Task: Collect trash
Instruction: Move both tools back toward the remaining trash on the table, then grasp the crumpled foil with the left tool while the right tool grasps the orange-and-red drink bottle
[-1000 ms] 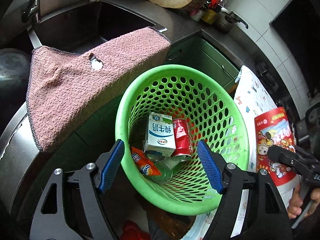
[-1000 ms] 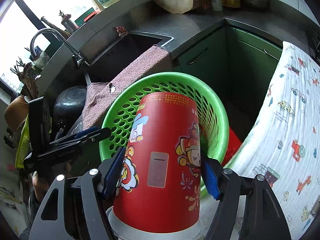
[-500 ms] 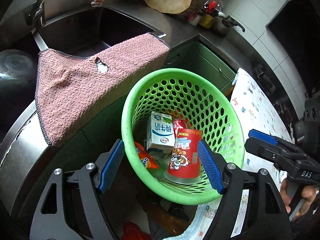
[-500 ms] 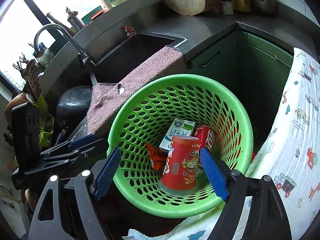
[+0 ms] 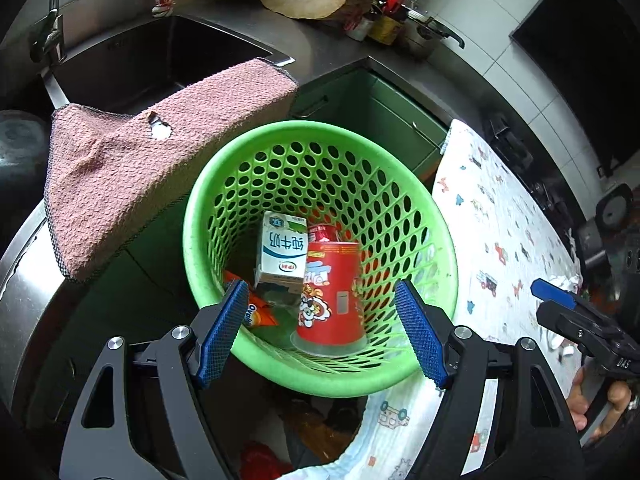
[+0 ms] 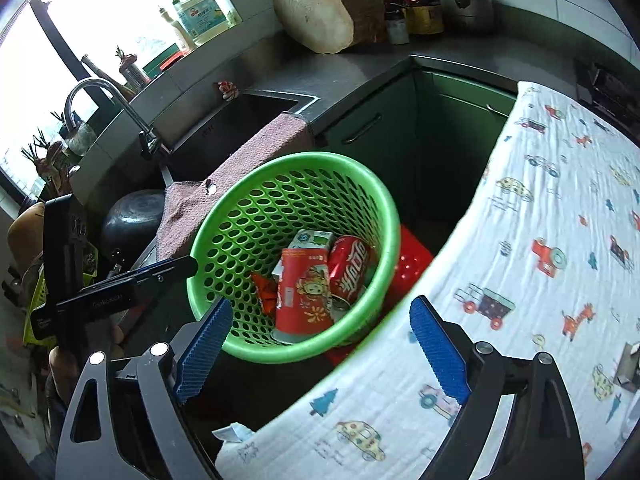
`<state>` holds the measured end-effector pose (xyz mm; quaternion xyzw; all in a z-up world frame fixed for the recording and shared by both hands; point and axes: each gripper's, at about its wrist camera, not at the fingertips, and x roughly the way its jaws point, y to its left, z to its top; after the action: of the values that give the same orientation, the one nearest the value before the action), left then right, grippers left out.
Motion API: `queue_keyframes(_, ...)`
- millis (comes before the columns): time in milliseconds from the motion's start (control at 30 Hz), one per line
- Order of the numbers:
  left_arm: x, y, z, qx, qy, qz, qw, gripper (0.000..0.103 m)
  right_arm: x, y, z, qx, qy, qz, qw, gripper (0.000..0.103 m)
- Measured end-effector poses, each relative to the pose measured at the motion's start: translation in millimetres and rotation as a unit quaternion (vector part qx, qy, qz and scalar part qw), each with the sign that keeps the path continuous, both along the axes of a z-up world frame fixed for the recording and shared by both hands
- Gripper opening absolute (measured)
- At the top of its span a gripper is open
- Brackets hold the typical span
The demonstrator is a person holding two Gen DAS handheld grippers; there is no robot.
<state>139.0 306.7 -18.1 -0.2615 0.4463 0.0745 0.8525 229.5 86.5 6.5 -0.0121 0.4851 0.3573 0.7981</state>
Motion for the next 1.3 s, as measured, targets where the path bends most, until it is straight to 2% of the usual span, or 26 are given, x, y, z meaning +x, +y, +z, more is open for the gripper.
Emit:
queue_keyframes(267,21,-51,7,0.000,-0.007,-0.048,0.9988,0.075,-5,-102,1,-0.015,-0.009,-0.078,0.997,0.089)
queue_keyframes(467,41,-101,5,0.003,-0.002,-0.092,0.9958,0.075,-2,-187,2,-0.030,-0.014,-0.151,0.988,0.089)
queue_keyframes(667,64,-148,6,0.002,0.001,-0.130,0.9915,0.075,7,-272,10,-0.045,-0.025,-0.230,0.972,0.089)
queue_keyframes(833,86,-192,11,0.005,0.002,-0.169,0.9855,0.075,23,-336,13,-0.074,-0.032,-0.293,0.953,0.089)
queue_keyframes(900,97,-211,13,0.011,0.003,-0.185,0.9827,0.080,30,-358,9,-0.080,-0.024,-0.313,0.946,0.089)
queue_keyframes(1000,112,-237,17,0.016,0.001,-0.206,0.9784,0.083,42,-379,-1,-0.091,-0.011,-0.327,0.940,0.089)
queue_keyframes(1233,141,-282,21,0.023,0.005,-0.241,0.9701,0.083,67,-395,-30,-0.082,0.029,-0.332,0.939,0.089)
queue_keyframes(1300,149,-291,22,0.026,0.007,-0.249,0.9682,0.083,74,-398,-35,-0.077,0.038,-0.332,0.939,0.086)
